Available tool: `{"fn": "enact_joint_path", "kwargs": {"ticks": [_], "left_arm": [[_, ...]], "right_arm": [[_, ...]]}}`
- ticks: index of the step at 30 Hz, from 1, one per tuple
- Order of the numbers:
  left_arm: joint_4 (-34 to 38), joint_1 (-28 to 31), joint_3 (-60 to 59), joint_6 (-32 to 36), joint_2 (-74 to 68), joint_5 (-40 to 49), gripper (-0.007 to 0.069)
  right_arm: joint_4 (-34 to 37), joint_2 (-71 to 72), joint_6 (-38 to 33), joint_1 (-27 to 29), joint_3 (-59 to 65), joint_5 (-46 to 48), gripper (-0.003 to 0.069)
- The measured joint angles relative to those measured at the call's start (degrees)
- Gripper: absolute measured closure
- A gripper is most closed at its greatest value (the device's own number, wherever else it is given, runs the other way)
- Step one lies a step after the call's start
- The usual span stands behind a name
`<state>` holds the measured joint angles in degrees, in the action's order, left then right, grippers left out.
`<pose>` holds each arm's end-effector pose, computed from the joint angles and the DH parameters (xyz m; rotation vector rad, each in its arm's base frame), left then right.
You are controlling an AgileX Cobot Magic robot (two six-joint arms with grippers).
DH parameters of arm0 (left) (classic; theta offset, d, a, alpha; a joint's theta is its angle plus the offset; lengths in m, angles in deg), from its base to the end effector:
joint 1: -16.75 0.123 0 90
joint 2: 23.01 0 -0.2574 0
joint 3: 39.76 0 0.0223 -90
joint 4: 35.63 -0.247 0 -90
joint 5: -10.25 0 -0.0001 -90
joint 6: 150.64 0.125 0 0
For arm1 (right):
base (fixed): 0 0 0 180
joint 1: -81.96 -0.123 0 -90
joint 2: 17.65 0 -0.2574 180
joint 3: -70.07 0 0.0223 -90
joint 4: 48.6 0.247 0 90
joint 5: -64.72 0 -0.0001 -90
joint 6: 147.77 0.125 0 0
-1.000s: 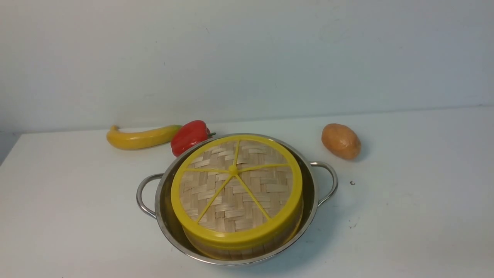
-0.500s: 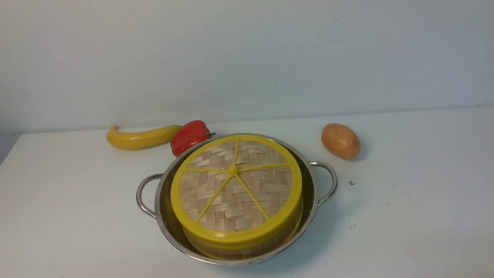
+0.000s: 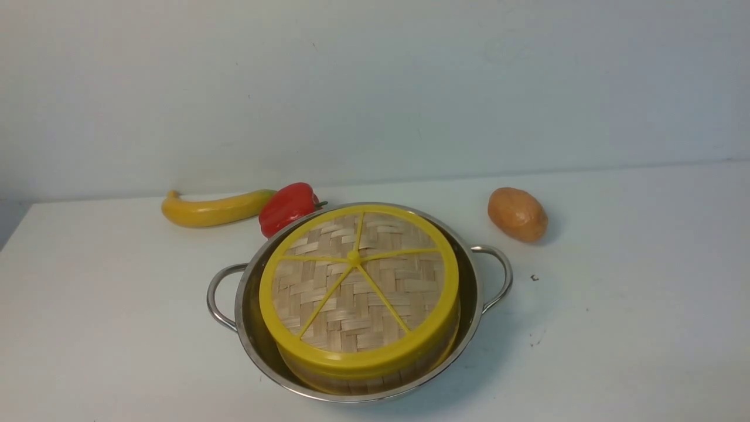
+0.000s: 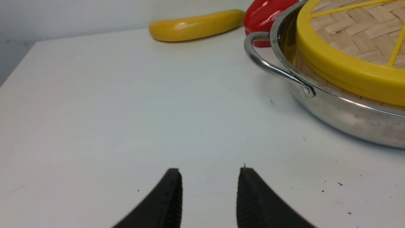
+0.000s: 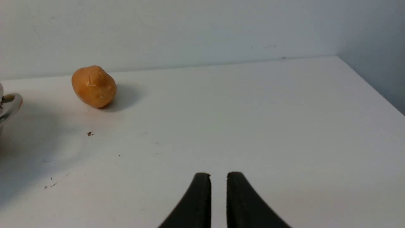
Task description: Place the steamer in the pot on the white table, and put the lid on the steamer.
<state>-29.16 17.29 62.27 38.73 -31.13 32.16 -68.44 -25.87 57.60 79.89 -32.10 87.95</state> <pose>0.1090 -0.0042 0.1600 0.0752 1.8810 0.0071 0.1084 -0.0129 0.1606 0.1730 1.8747 -0.0178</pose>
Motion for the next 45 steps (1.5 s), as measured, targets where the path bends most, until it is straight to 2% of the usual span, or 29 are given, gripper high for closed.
{"fn": "enact_joint_path", "kwargs": {"ticks": [16,20,21,23,24,25,28,45], "left_arm": [[0.0,0.0,0.0,0.0,0.0,0.0,0.0386],[0.0,0.0,0.0,0.0,0.0,0.0,0.0386],[0.0,0.0,0.0,0.0,0.0,0.0,0.0386],[0.0,0.0,0.0,0.0,0.0,0.05,0.0386],[0.0,0.0,0.0,0.0,0.0,0.05,0.0386],[0.0,0.0,0.0,0.0,0.0,0.05,0.0386],[0.0,0.0,0.0,0.0,0.0,0.05,0.0386],[0.0,0.0,0.0,0.0,0.0,0.05,0.0386]], "right_arm": [[1.53,0.0,-0.53,0.0,-0.06,0.25,0.0574],[7.23,0.0,-8.29,0.0,-0.12,0.13,0.0571],[11.16,0.0,-13.61,0.0,-0.12,-0.06,0.0567],[16.16,0.0,-18.97,0.0,-0.12,-0.15,0.0563],[16.16,0.0,-19.51,0.0,-0.12,-0.15,0.0562],[20.15,0.0,-23.37,0.0,-0.12,-0.14,0.0561],[22.76,0.0,-26.79,0.0,-0.12,-0.14,0.0561],[22.79,0.0,-28.4,0.0,-0.12,-0.14,0.0547]]}}
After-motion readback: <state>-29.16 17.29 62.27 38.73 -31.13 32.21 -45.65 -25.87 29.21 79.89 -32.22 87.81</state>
